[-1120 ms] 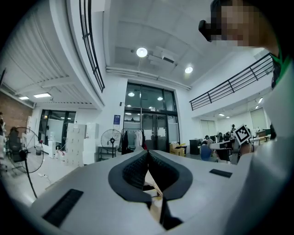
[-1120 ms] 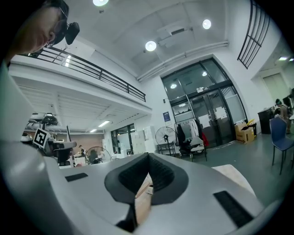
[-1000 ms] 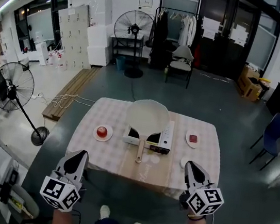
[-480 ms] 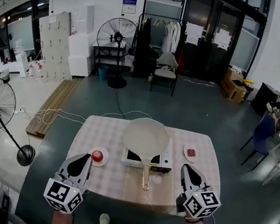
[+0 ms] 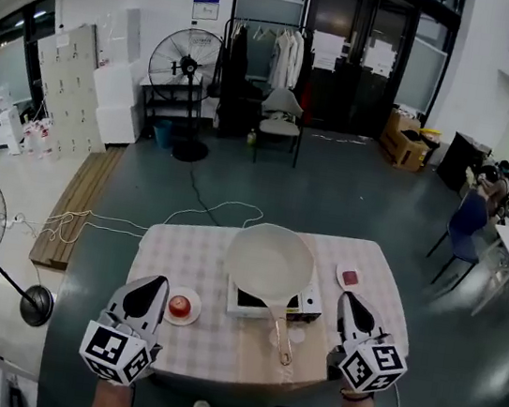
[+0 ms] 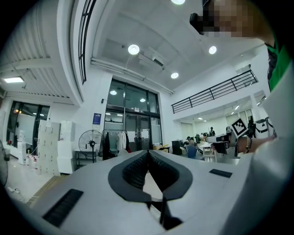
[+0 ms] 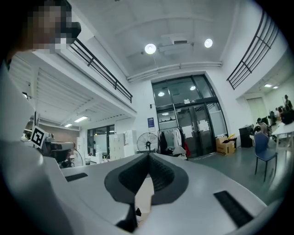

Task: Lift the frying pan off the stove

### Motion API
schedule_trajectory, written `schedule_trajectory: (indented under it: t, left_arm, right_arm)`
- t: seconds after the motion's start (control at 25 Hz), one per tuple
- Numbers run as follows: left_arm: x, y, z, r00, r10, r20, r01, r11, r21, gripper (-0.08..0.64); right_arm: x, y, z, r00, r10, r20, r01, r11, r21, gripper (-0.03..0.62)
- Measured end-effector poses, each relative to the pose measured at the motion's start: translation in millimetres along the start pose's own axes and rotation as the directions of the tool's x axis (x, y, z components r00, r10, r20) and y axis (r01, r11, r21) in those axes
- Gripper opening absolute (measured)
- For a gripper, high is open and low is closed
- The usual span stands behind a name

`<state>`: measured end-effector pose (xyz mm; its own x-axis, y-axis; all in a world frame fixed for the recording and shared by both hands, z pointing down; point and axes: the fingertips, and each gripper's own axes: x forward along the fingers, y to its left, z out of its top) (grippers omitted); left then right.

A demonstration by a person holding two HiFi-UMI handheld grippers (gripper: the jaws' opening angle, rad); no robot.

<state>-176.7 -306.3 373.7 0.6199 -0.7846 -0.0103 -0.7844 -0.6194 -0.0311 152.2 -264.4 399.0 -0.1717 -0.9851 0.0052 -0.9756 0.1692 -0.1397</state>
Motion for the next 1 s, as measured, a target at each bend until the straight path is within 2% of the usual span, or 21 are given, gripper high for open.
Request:
schedule_trajectory:
  t: [0.12,0.16,0.44,0.52,0.6,0.68,1.0]
  left_arm:
    - [12,7,-3,1.000,-0.012,0.009,0.012,1.000,-0.022,0.022]
    - [16,6,-4,1.000,-0.021,0.010,0.021,0.999,-0.028,0.022]
    - [39,3,-15,0.997,-0.078,0.001,0.078,0.996,-0.040,0.022]
    - [43,5,-17,0.995,-0.098,0.003,0.098,0.994,-0.047,0.022]
    - [47,8,-20,0.994,-0.113,0.001,0.113,0.992,-0.049,0.022]
    - [51,9,-24,0.992,-0.129,0.002,0.128,0.990,-0.054,0.023]
    - [59,19,-48,0.984,-0.179,0.004,0.179,0.982,-0.060,0.023]
  right_arm:
    - [8,0,0,1.000,-0.011,-0.006,0.011,1.000,-0.024,0.009]
    - [11,0,1,1.000,-0.005,-0.011,0.005,1.000,-0.030,0.031]
    - [23,12,-3,0.998,0.052,-0.028,-0.053,0.997,-0.052,0.345]
    - [29,17,-6,0.998,0.063,-0.032,-0.065,0.997,-0.053,0.473]
    - [34,22,-11,0.997,0.069,-0.041,-0.071,0.996,-0.057,0.549]
    - [38,26,-18,0.997,0.052,-0.057,-0.056,0.996,-0.064,0.586]
    - [60,33,-63,0.989,0.017,-0.148,-0.027,0.997,-0.066,0.586]
